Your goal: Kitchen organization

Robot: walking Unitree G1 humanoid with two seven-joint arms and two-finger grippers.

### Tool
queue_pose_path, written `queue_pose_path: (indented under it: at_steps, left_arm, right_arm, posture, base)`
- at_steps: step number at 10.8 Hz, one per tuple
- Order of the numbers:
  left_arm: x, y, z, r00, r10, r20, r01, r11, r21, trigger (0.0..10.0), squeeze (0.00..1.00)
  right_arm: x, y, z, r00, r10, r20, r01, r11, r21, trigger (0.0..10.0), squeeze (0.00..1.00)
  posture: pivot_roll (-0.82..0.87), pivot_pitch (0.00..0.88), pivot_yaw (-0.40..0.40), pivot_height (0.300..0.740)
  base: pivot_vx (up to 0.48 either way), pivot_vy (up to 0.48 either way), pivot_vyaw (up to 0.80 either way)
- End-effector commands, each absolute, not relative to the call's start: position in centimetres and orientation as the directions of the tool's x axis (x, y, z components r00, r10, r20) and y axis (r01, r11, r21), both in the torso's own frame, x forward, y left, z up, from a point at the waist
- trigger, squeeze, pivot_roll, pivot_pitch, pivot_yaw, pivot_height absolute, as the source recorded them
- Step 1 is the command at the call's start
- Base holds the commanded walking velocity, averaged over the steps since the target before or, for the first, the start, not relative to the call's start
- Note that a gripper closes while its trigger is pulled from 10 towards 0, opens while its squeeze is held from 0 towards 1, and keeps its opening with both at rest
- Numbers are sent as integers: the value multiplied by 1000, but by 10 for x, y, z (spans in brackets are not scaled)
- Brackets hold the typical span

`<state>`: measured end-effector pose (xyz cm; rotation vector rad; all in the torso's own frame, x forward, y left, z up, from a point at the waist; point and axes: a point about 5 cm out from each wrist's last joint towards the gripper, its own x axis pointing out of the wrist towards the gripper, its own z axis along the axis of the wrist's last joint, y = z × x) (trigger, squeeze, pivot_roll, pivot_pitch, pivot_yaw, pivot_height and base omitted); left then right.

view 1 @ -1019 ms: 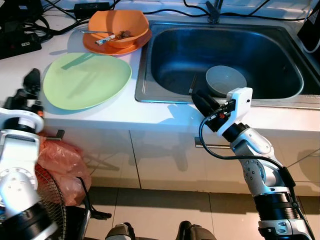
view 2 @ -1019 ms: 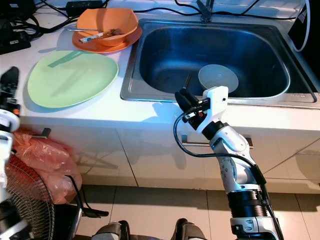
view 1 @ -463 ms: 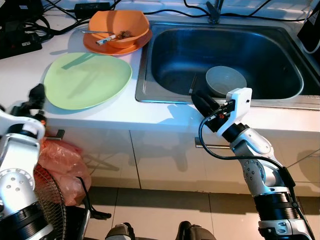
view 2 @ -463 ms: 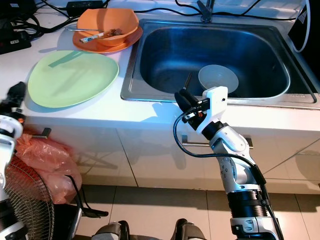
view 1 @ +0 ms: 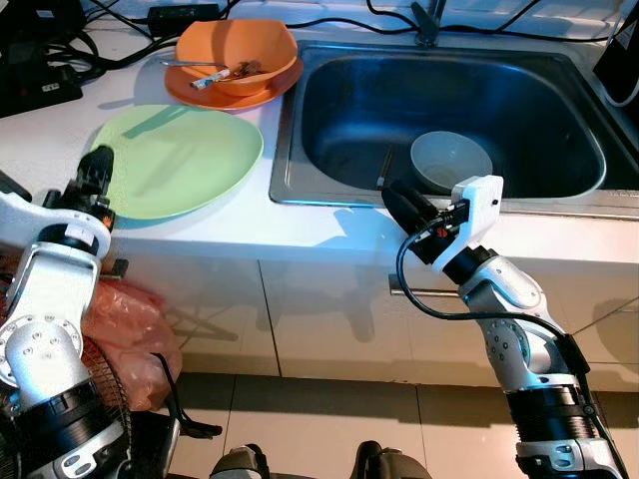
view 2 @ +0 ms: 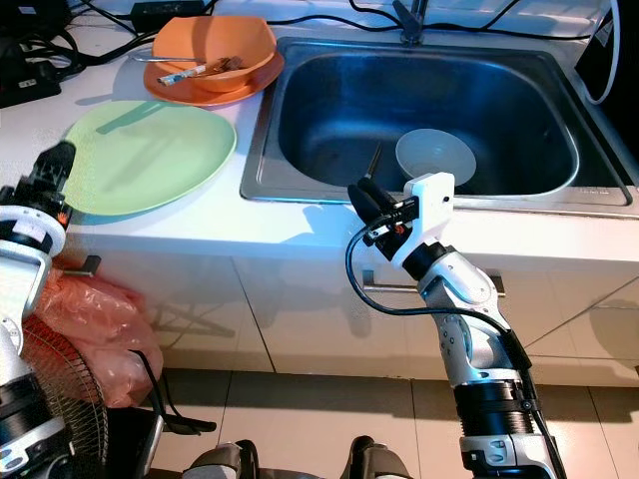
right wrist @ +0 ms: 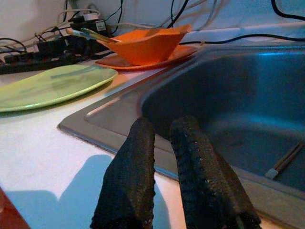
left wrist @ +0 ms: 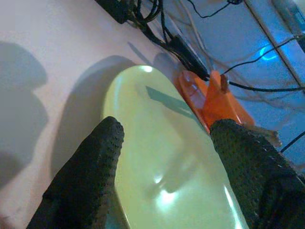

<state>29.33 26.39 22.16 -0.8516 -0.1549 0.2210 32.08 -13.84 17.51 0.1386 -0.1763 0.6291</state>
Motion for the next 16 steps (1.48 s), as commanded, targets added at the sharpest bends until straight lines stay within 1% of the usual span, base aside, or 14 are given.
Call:
queue_pose_path:
  at_steps: [1,3,5,9,12,16]
  left_arm:
    - [293,265,223,965,260,33,-143,628,-765,10000,0]
    - [288,276,230,955,293,47,-168,664,-728,10000,0]
    - [284,282,224,950,311,27,-199,670,-715,10000,0]
    - [288,274,214,957,287,-35,-222,654,-723,10000,0]
    - [293,262,206,958,269,-96,-248,619,-745,10000,0]
    - [302,251,206,966,231,-115,-233,590,-773,10000,0]
  right_arm:
    - [318,-141,163,809,568,153,-584,805,101,10000,0]
    - [318,-141,163,810,566,154,-583,806,103,10000,0]
    - [318,-141,163,809,568,153,-584,805,103,10000,0]
    - [317,-140,164,808,570,152,-586,804,102,10000,0]
    - [316,-139,164,806,572,153,-588,802,103,10000,0]
    - [316,-137,163,806,572,155,-589,802,105,10000,0]
  posture:
    - [54,207,11,740]
    - [58,208,14,740]
    - [60,209,11,740]
    - [51,201,15,740]
    - [43,194,20,740]
    - [35,185,28,740]
  base:
    - [0,0,0]
    - [0,0,0]
    - [0,0,0]
    - [0,0,0]
    - [0,0,0]
    - [0,0,0]
